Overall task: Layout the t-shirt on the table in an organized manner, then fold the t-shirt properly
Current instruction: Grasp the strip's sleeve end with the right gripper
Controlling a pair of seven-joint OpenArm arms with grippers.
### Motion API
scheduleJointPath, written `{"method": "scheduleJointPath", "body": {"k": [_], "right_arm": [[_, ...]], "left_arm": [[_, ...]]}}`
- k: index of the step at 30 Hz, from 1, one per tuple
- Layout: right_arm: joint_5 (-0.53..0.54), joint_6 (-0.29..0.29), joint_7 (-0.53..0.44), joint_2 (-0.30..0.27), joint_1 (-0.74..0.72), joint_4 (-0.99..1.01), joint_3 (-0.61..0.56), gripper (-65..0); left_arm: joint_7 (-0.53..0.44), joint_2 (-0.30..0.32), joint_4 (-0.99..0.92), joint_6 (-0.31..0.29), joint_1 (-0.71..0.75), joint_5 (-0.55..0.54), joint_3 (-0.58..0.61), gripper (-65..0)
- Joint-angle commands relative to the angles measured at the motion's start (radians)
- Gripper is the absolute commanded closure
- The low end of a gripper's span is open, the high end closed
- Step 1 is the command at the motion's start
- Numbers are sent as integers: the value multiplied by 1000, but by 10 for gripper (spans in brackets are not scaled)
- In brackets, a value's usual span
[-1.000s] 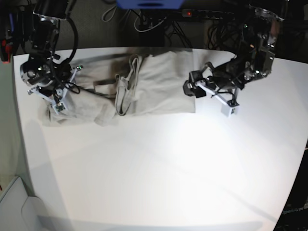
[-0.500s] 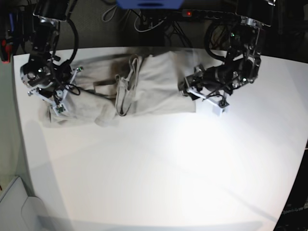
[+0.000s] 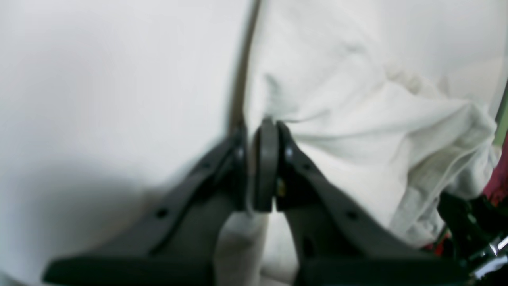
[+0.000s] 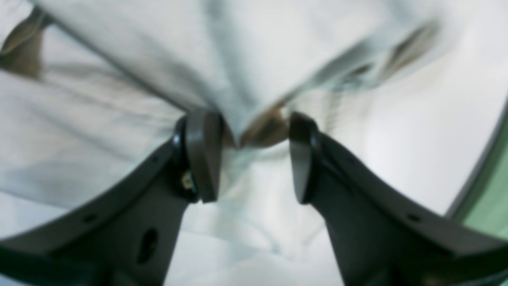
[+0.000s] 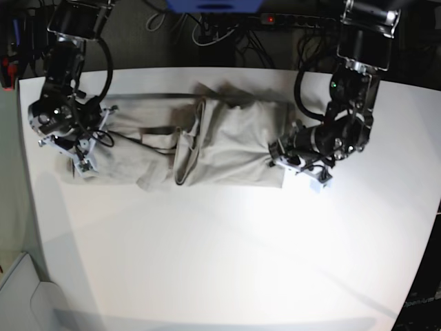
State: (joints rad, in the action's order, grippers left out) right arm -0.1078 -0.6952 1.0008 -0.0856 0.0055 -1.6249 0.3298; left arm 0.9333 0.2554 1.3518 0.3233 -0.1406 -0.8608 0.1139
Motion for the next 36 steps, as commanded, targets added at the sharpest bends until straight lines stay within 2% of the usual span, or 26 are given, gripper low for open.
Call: {"method": "scheduleJointPath", "body": {"k": [1,7,14,16,19,22,26,29,33,36], "right_arm": [[-3,-3,-6,-9,-9,-16,4,-290],[-3,-3,-3,-12,-8,-25,7,-291],[1,-3,111,-27,-22,-79,22,-294],[1,-3,151,-27,-40,-111,24,-320],[1,-3,226,-29,-78,-143,32,-406],[3,-3,258,-26,-103,-143,38,-476],[3,-3,255,31,-124,-137,64,-476],[3,-3,254,54,-147,-90,68,-476],[3,-3,250,53,-181,12,76,-476],[3,-3,203,54,-198,59,124,-476]], "left_arm": [[-13,12,-10,27,-29,-19,-6,0],[-32,17,-67,27,-75,-19,-1,0],[-29,17,-67,27,-77,-19,0,-2],[-27,17,-67,27,-77,-19,0,-20],[-26,17,-62,27,-77,-19,0,-101],[-26,17,-58,27,-69,-19,-3,-216],[-26,17,-56,27,-67,-19,-3,-311],[-26,17,-54,27,-67,-25,-4,-357],[-26,35,-22,27,-66,-28,-4,-425],[-26,38,10,27,-66,-28,-6,-496]]}}
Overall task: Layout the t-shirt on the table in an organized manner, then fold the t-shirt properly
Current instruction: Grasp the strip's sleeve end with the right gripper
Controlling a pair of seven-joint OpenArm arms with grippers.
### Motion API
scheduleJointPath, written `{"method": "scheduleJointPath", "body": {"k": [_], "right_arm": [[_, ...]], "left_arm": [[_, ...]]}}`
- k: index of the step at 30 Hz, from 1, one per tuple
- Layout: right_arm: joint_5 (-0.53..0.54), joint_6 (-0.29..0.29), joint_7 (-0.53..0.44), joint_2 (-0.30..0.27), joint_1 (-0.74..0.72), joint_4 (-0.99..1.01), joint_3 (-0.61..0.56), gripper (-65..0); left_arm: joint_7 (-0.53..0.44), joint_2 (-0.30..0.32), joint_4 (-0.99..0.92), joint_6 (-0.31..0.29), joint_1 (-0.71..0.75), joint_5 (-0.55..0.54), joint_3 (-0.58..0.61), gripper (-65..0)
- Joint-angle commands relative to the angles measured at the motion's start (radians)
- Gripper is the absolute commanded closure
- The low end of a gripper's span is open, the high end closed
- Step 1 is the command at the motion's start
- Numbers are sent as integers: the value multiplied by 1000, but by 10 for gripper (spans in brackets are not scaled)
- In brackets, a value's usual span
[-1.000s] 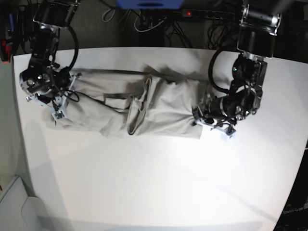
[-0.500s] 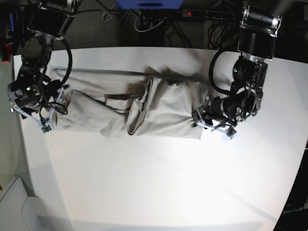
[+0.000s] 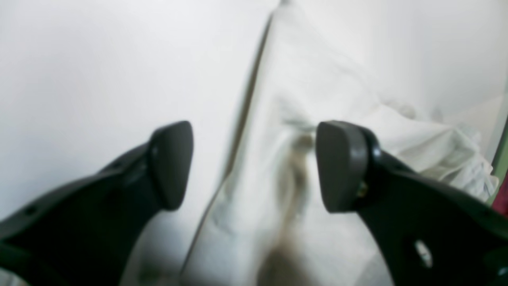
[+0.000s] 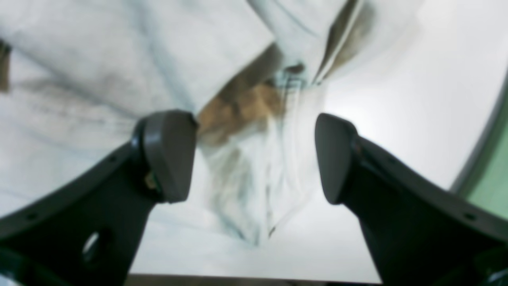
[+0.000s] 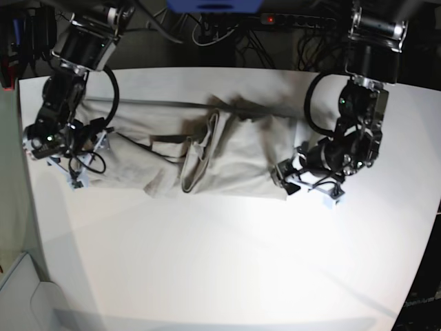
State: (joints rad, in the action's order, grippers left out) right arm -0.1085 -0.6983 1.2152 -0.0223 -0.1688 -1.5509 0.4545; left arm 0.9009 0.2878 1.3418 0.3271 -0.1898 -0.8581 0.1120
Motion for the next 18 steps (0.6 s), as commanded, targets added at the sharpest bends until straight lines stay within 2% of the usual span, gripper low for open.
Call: {"method": "scheduleJointPath", "body": {"k": [1,7,14,16,18], "right_arm": [[3,0,-25,-9,-28,-1,10,-476],[3,0,-73,-31,-31,62,39,-476],[3,0,-81,-26,-27,65,39,-472],[3,0,-81,-14,-27,92,39,-444],[3,0,-82,-8,-28,131,39,-383]], "left_arm": [[7,8,29,23,-17,-31,-4,-512],[8,8,34,23,-9,-31,-4,-522],[5,8,28,23,-9,-22,-4,-522],[5,8,28,23,-9,-22,-4,-522],[4,8,26,23,-9,-22,-4,-522]]}}
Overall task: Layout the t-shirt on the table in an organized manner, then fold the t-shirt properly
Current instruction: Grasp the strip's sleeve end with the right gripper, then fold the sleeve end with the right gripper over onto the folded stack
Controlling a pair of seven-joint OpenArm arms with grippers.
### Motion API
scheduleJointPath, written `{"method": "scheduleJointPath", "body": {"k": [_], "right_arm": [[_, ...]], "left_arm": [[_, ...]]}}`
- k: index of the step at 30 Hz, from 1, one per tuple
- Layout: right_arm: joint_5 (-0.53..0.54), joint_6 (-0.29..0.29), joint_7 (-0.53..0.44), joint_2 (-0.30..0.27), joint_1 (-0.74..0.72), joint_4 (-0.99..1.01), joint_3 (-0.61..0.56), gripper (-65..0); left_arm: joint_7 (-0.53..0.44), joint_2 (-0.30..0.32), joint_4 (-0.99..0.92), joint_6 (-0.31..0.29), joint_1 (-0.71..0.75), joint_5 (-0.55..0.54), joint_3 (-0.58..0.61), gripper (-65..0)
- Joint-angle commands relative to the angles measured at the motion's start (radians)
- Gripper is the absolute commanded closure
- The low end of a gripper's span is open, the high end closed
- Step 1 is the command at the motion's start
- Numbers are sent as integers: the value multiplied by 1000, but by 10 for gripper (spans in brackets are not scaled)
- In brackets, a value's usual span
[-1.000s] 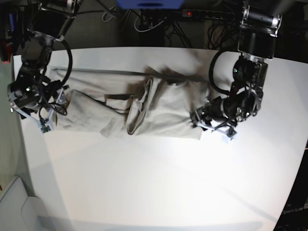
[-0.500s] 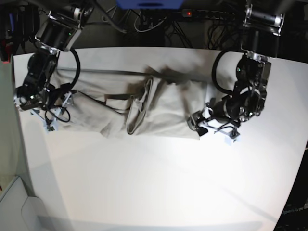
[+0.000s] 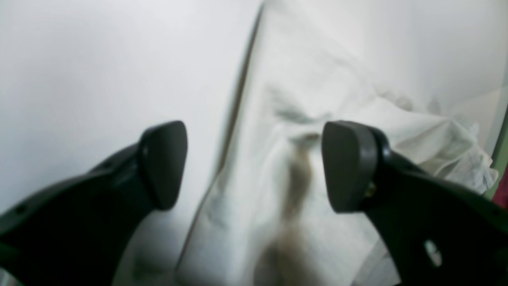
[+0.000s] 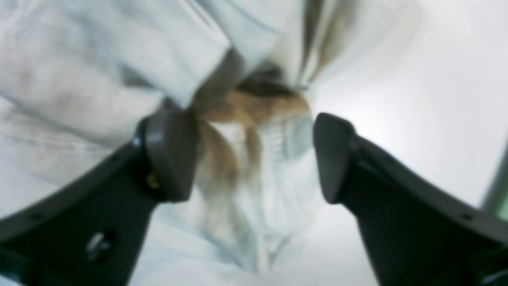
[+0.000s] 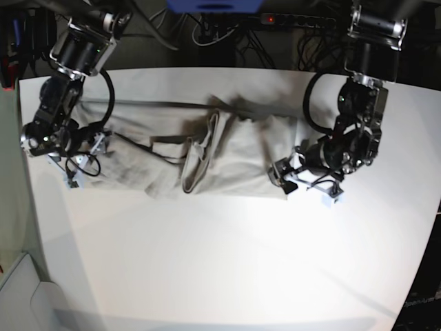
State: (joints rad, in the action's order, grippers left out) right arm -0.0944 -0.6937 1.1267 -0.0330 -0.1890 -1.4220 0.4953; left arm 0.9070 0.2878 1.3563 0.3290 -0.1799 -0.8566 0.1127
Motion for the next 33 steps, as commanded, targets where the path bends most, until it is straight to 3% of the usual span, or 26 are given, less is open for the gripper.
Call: {"method": "scheduleJointPath", "body": {"k": [1,9,14,16,21,23,33], "right_arm": [[-11,-4,6,3,-8,17,-2,-350],[146,-4,14,-2,-4,62,-8,0],[189,-4,16,-17,-4,49,-4,0],[216,-4,19,-20,-2,20,-4,0],[244,-4,62,-20,9,-81,-4,0],[261,-4,65,-18,10,-125,-8,0],[399,-4,191,-15,12,-297,-13,0]], "left_arm": [[-4,8,12,22,-19,-23,-5,-522],[-10,4,10,22,-19,-22,-5,-522],[-10,4,8,22,-19,-22,-1,-503],[-6,3,-13,22,-19,-28,-5,-418],[-7,0,-71,22,-25,-29,-6,-120],[-9,0,-84,22,-27,-29,-6,-44],[-9,-2,-87,22,-28,-29,-6,-29]]}}
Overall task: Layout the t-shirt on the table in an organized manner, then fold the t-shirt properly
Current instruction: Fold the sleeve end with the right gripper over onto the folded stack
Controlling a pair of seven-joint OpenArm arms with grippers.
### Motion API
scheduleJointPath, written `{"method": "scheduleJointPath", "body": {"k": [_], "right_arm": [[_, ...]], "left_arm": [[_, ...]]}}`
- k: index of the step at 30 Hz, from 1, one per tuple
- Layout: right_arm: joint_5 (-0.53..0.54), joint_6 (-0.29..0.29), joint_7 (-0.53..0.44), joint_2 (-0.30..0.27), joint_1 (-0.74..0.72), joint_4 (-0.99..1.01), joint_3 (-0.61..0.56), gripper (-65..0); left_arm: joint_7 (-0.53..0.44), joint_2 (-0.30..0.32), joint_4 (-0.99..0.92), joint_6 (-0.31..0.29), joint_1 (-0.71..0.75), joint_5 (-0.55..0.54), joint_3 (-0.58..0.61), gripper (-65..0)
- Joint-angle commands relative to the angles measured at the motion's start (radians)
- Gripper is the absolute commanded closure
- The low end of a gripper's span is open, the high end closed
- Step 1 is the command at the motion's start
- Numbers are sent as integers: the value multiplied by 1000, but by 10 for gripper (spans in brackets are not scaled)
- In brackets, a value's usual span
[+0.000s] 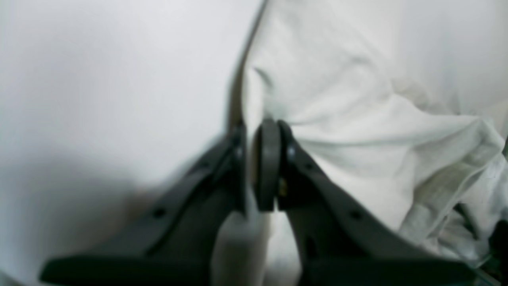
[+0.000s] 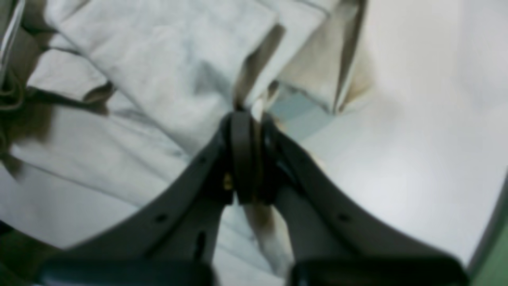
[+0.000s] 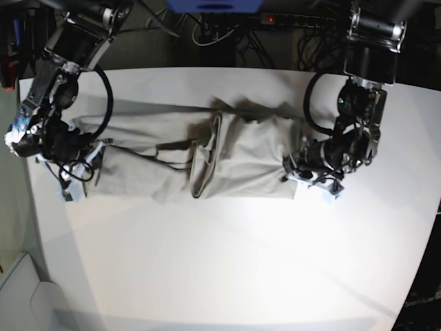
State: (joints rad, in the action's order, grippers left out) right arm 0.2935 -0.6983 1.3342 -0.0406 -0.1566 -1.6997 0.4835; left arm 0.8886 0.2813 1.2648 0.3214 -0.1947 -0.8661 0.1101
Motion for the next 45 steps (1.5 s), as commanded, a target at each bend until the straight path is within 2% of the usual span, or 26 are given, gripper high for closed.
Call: {"method": "scheduleJointPath", "body": {"k": [1,9,24,29,36,40,42,45], "right_arm": [[19,0,-2,2,-21,-41,-13,0],[155,0,62,60,-10,-147,-139,0],[158,0,61,175,-44,-155,-487,0],[158,0,55,198,-85,-101,-563,0],[158,0,5,198,-91,-24,-690,0],[158,0,-35,198,-82,11,-754,0],[158,0,-52,198,-87,30,-767,0],[158,0,-60,198,-88,36,-767,0]], "left_arm": [[10,3,5,29,-13,-20,-3,-29],[11,3,5,29,-13,-21,-2,-29],[19,6,17,29,-5,-23,-3,-30],[19,12,19,29,-5,-25,-3,-31],[20,14,89,29,24,-25,-3,-31],[20,40,155,29,37,-25,-3,-32],[20,43,175,29,37,-25,-3,-62],[20,59,187,29,37,-25,-3,-195]]}}
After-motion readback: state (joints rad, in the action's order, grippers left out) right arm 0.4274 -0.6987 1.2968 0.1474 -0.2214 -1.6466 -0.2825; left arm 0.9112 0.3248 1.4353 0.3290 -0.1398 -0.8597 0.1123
